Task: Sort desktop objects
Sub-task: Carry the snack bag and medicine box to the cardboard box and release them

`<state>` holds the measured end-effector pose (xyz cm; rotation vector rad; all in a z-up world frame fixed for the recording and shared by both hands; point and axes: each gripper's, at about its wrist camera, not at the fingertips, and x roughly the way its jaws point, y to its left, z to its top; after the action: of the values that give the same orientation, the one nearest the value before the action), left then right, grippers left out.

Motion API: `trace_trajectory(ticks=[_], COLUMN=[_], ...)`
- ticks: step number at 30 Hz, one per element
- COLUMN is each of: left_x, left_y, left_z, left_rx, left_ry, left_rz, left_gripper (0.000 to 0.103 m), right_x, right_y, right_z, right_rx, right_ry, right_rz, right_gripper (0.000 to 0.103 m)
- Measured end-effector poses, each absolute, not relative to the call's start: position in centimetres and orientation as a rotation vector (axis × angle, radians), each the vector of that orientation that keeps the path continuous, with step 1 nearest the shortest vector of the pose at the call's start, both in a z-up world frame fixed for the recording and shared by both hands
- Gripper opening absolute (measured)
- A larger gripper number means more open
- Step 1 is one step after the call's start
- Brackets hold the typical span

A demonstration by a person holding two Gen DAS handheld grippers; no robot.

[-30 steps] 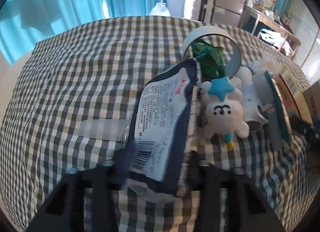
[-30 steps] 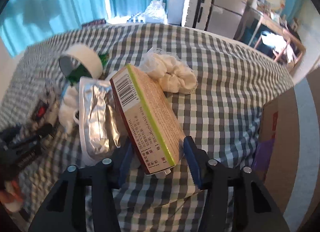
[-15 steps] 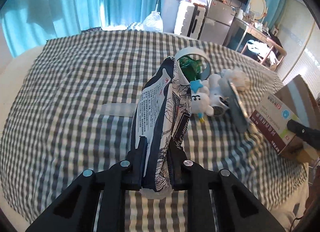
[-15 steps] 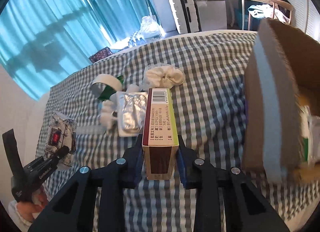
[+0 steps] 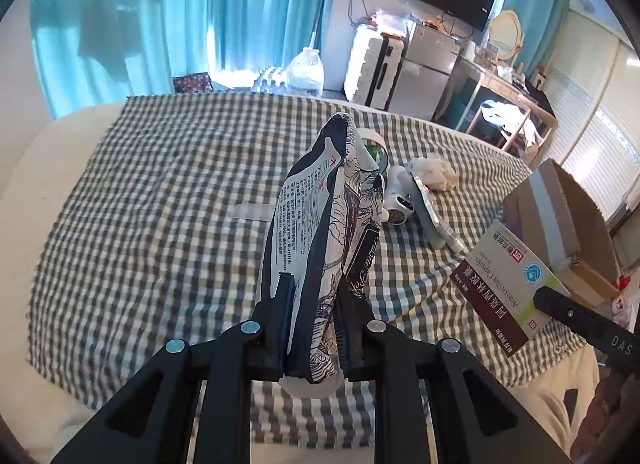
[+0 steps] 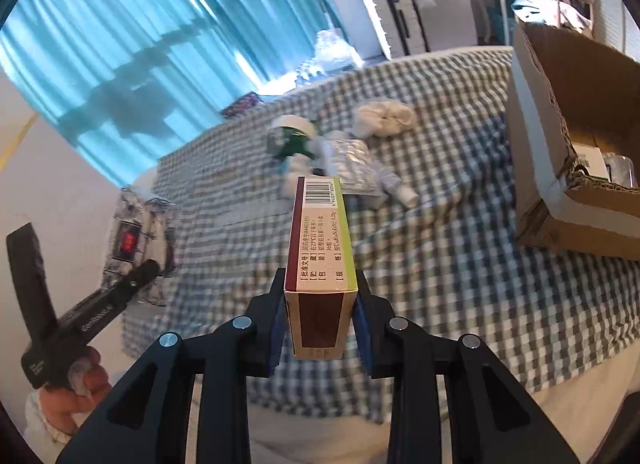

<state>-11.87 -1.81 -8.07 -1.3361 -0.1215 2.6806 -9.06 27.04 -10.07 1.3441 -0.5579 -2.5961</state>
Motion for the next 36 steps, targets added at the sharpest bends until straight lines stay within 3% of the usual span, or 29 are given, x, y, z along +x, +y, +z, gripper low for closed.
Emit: trace_trajectory(ticks=[16, 36], left_x=[-8.6, -11.8], left_y=[-0.8, 12.7], left_z=[-1.8, -2.0], left_rx=[-1.196, -1.128], left_ry=[-0.004, 0.057], left_rz=[2.783, 2.57], left_gripper=[0.019, 0.019], right_x=[-5.8, -6.1], right_y=[25.6, 37.2], right_z=[-4.1, -0.4], right_rx=[1.178, 1.057], right_ry=[-0.531, -0.59], right_rz=[-2.606, -2.827], right_gripper=[0.029, 0.029])
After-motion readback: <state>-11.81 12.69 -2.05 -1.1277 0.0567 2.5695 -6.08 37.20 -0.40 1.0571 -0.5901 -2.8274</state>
